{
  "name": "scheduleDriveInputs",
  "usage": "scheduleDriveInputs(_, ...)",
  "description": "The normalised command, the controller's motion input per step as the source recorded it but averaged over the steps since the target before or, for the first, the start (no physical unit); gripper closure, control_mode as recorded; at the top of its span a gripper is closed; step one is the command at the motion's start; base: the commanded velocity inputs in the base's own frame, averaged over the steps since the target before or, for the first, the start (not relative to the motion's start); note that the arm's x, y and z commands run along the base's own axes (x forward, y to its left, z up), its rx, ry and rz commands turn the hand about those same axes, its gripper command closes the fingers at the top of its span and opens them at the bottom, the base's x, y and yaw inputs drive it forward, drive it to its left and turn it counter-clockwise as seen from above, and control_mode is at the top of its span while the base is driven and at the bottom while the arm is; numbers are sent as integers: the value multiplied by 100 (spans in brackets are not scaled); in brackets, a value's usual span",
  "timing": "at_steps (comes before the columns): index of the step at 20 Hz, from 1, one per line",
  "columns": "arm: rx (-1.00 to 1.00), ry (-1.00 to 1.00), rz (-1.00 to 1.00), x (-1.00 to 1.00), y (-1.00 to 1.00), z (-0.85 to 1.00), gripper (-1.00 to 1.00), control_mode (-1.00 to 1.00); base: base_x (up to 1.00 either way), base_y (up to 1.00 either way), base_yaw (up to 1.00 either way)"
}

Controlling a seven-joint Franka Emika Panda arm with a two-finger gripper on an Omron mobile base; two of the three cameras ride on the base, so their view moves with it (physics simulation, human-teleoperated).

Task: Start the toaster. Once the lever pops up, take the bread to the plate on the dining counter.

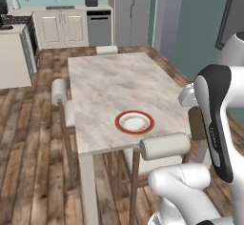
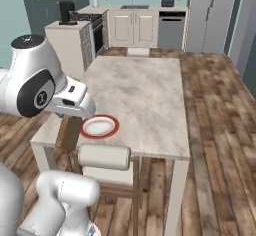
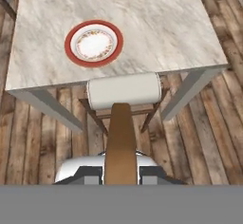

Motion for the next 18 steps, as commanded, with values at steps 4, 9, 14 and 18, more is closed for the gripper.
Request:
scheduleDriveInputs(4,0,0,0,0,0,0,100,100,31,-56,7)
scheduleDriveInputs(9,0,0,0,0,0,0,100,100,38,-36,4)
scheduleDriveInputs(14,0,0,0,0,0,0,100,100,23,-1,1)
scheduleDriveInputs(18,0,0,0,0,0,0,100,100,6,17,0)
